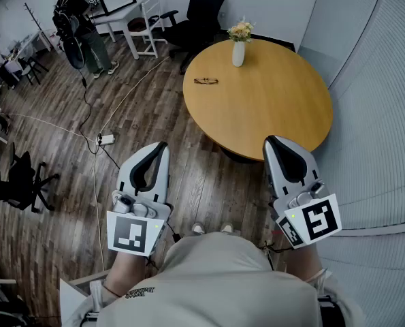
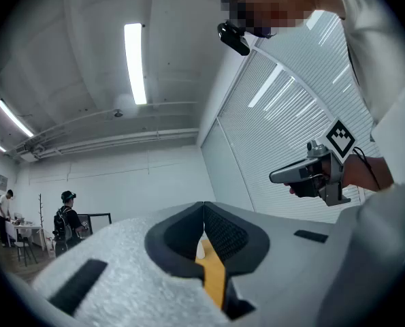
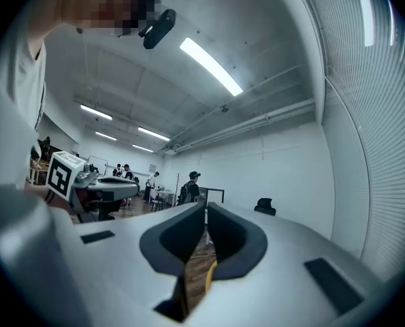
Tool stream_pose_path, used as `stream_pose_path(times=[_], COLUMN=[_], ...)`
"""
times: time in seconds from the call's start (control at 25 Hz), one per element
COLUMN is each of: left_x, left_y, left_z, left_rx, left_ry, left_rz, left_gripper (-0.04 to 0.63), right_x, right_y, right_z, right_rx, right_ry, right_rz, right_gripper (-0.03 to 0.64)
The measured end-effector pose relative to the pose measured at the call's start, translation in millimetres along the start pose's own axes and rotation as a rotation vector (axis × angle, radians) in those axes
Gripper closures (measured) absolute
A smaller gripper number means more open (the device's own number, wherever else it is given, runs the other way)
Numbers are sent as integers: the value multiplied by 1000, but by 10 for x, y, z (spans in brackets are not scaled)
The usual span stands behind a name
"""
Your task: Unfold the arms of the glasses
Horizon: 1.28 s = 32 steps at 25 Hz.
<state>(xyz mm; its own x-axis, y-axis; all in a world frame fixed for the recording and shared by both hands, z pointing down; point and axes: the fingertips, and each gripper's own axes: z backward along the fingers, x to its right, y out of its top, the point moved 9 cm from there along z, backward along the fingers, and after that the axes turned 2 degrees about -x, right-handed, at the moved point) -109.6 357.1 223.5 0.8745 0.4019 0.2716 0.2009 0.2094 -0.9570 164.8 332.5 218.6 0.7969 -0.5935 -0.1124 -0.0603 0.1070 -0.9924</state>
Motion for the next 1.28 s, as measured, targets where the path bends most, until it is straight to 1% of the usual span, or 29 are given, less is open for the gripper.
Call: stream_pose_path(times=[0.24, 0.6, 0.72, 0.88, 1.04, 1.28], left_x=[82, 228, 280, 364, 485, 609], left_y=[-33, 6, -22, -32, -71, -41], left_z=[-35, -86, -105, -158, -210, -245], left_rx=[-12, -50, -56, -73, -87, -89], left_ry=[-3, -11, -5, -1, 5, 17], left_rz=[2, -3, 6, -4, 4, -11], left_gripper=[572, 572, 572, 572, 572, 572], right_x=[62, 154, 215, 316, 385, 482], right_y=[-63, -83, -122, -139, -161, -211], right_z=[46, 119, 142, 189, 240, 298], right_rx=[-1, -9, -13, -17, -11, -10], right_ry=[-5, 16, 21, 25, 47, 62], right_rz=[-9, 13, 14, 17, 19, 14], right_gripper=[581, 581, 581, 581, 581, 581])
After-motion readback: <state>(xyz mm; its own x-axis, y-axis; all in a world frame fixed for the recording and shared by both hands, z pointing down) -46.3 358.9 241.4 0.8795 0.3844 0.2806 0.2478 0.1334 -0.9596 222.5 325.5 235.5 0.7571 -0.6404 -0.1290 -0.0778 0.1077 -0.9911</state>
